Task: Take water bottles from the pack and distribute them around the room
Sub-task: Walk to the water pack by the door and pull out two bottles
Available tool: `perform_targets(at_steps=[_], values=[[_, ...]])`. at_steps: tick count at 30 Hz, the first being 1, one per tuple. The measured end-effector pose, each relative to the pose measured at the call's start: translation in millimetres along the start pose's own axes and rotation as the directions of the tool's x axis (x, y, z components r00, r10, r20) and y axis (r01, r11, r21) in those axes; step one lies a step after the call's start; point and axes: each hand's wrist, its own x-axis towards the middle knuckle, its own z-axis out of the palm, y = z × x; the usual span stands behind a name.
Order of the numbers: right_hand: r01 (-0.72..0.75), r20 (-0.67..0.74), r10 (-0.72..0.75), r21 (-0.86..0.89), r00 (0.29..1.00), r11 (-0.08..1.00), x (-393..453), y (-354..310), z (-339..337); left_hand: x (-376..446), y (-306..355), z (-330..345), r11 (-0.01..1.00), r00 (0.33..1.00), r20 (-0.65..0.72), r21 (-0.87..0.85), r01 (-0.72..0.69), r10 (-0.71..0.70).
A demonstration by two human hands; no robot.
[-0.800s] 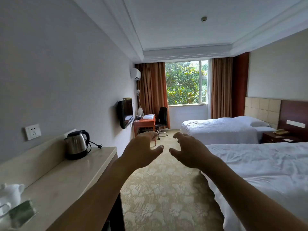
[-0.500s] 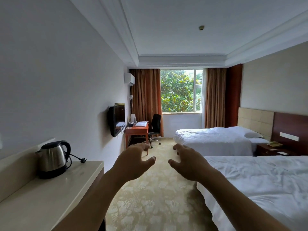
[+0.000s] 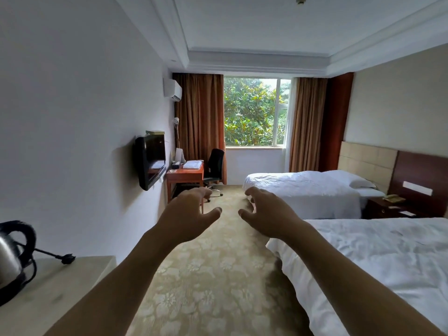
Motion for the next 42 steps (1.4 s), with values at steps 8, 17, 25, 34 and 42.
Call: perform_targets(at_steps=[8,17,25,34,42], values=[[0.002,0.012,-0.003,0.021,1.0,1.0,148,74,70,146,-57,80,1.0,1.0,0.001,0.023,-0.002,0.002],[0.039,-0.022,-0.038,0.052,0.999,0.998,359,180,120,361,-121,172,0.996,1.0,0.0,0.08,0.03,-0.03],[0.038,0.02,-0.039,0.053,0.999,0.998,518,246,169,514,-188,236,0.997,0.997,0.012,0.01,0.075,-0.075],[0.059,0.017,-0.058,-0.06,0.998,0.996,731,303,239,706,-303,312,0.999,1.0,0.009,0.037,0.018,-0.019],[0.031,-0.02,-0.033,-0.063,0.999,0.998,912,356,277,890,-369,370,0.997,0.999,-0.006,0.057,-0.043,0.043]])
